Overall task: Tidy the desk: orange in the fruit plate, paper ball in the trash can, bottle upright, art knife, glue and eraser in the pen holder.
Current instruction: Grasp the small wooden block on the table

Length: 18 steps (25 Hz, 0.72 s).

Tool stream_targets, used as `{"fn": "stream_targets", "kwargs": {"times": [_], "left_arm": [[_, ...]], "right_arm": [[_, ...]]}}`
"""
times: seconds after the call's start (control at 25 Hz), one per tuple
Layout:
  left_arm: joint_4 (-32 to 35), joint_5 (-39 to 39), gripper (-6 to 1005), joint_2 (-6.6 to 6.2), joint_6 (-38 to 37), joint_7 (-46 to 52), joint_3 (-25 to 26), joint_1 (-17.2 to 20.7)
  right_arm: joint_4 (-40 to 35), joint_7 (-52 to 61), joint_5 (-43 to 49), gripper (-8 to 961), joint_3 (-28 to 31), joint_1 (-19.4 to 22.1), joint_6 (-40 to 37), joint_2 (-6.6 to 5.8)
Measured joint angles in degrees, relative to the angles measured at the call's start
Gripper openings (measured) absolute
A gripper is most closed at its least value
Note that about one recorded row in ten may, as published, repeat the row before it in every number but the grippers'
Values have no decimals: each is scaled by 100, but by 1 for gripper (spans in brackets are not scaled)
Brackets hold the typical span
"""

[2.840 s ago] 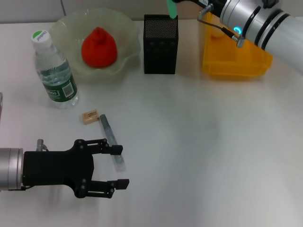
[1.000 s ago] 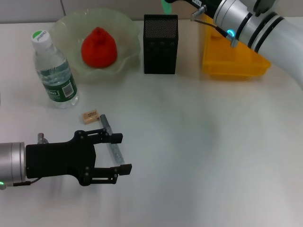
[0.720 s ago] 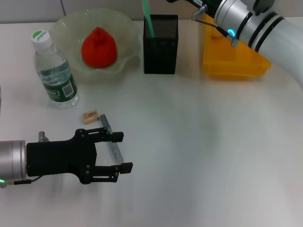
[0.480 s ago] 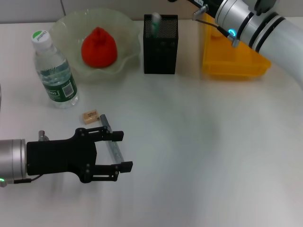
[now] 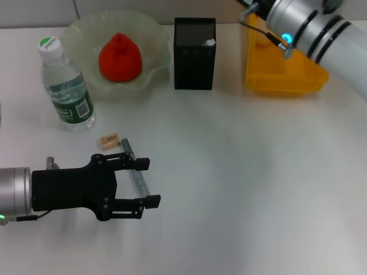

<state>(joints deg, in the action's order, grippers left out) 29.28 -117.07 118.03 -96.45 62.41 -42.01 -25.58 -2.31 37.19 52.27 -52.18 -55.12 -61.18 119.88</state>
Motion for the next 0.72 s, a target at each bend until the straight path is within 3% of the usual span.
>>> {"fn": "stream_targets", "kwargs": {"times": [0.2, 0.36, 0.52, 0.72], "left_arm": [[22, 0, 689, 0, -41, 0, -1, 0], [28, 10, 688, 0, -94, 0, 0, -23], [28, 16, 686, 0, -160, 0, 0, -62], [28, 29, 684, 0, -196, -17, 0, -76]], "right_arm": [[-758, 1281, 35, 761, -513, 609, -696, -38], [-1899, 2508, 42, 776, -1169, 1388, -1209, -95], [-2784, 3513, 386, 776, -1572, 2015, -1754, -263], [-3040, 4621, 1623, 776, -1354, 2102, -2425, -549]]}}
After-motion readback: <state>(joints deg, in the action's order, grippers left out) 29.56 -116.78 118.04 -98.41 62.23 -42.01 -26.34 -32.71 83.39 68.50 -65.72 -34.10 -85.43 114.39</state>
